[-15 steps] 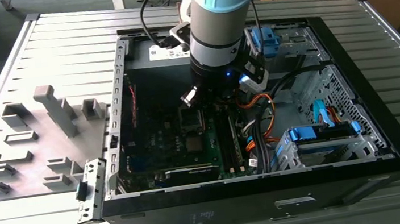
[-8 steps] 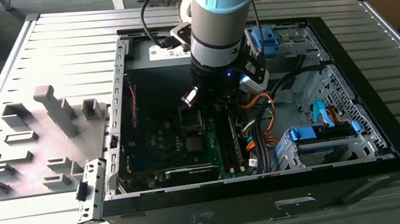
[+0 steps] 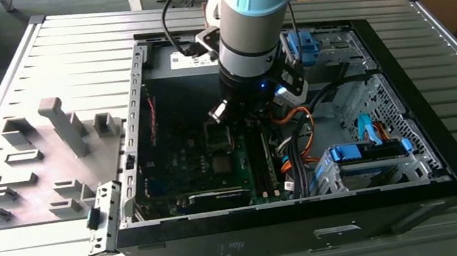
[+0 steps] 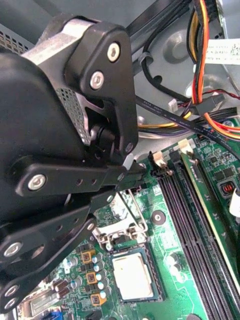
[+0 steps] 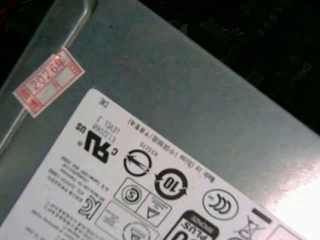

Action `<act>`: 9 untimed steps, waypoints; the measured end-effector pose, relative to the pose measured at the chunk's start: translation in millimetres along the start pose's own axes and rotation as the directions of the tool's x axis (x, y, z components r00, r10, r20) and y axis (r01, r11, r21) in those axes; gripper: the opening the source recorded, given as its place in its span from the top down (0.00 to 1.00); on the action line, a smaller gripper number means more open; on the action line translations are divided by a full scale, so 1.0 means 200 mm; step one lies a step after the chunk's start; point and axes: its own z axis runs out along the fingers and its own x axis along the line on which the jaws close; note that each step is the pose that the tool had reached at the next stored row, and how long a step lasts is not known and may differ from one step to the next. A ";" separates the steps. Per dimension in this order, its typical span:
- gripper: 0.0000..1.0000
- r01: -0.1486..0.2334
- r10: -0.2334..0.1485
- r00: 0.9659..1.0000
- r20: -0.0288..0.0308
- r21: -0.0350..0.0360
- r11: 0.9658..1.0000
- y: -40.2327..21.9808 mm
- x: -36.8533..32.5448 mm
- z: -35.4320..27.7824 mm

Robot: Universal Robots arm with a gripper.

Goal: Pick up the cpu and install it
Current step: 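Close the cpu cover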

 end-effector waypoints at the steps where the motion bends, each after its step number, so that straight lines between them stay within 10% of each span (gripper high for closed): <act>1: 0.89 0.000 0.000 1.000 0.000 0.000 1.000 0.000 0.000 0.000; 9: 0.89 0.001 -0.001 1.000 0.000 0.001 1.000 0.013 0.018 0.002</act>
